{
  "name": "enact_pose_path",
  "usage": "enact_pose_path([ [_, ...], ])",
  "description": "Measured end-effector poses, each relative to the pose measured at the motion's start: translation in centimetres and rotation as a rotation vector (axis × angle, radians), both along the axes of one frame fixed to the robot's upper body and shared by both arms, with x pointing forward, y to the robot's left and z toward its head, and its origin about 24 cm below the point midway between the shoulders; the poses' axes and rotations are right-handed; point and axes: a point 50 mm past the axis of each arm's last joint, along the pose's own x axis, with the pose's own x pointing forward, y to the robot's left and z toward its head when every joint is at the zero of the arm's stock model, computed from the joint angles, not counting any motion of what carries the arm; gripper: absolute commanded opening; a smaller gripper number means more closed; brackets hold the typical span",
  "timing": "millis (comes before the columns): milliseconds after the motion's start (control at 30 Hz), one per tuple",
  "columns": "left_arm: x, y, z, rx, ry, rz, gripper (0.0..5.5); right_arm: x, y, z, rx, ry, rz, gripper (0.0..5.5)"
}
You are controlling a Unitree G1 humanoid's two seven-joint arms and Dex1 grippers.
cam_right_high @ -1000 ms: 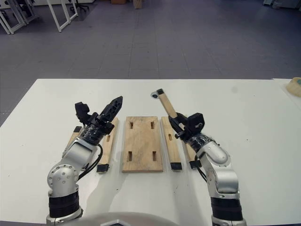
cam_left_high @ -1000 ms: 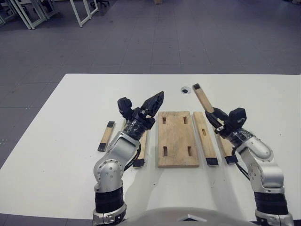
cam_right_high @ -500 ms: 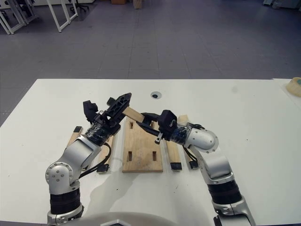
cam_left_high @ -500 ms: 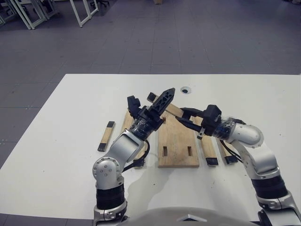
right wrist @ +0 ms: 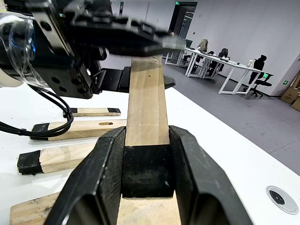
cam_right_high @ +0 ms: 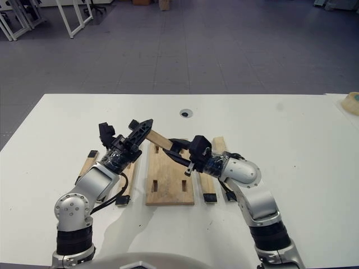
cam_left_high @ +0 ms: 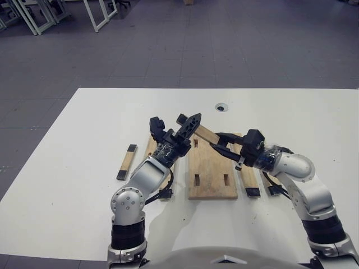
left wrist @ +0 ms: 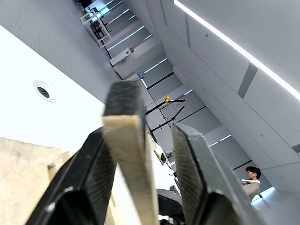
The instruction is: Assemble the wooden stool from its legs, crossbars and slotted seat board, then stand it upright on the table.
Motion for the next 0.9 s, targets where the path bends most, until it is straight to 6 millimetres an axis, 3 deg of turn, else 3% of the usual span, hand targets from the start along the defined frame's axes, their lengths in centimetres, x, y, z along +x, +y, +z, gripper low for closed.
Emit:
enact_pose_path([
  [200, 0.2, 0.0, -0.5, -0.016, 0.029, 0.021, 0.55, 0.0, -0.2, -0.3, -0.033, 0.002, -0.012, 1.31],
  [400, 0.3, -0.2, -0.7, -0.029, 0.043, 0.021, 0.48, 0.1, -0.3, -0.5, -0.059, -0.008, -0.020, 1.31],
  [433, 0.3, -0.2, -0.7, -0.028, 0.045, 0.020, 0.48, 0.1, -0.3, -0.6, -0.067, -0.014, -0.022, 1.68],
  [667, 0.8, 1.2, -1.8, 0.039, 0.104, 0.108, 0.41, 0.1, -0.3, -0.5, -0.077, -0.033, -0.030, 2.76],
  [767, 1.2, 2.9, -1.5, 0.056, 0.082, 0.192, 0.41, 0.3, -0.9, -0.9, -0.128, -0.034, -0.069, 2.77],
  [833, 1.6, 5.3, -0.9, 0.123, 0.042, 0.297, 0.41, 0.3, -1.5, -1.7, -0.150, -0.008, -0.109, 2.77],
  [900, 1.6, 7.6, -0.2, 0.286, -0.014, 0.393, 0.41, 0.5, -2.0, -2.2, -0.158, 0.009, -0.149, 2.77],
])
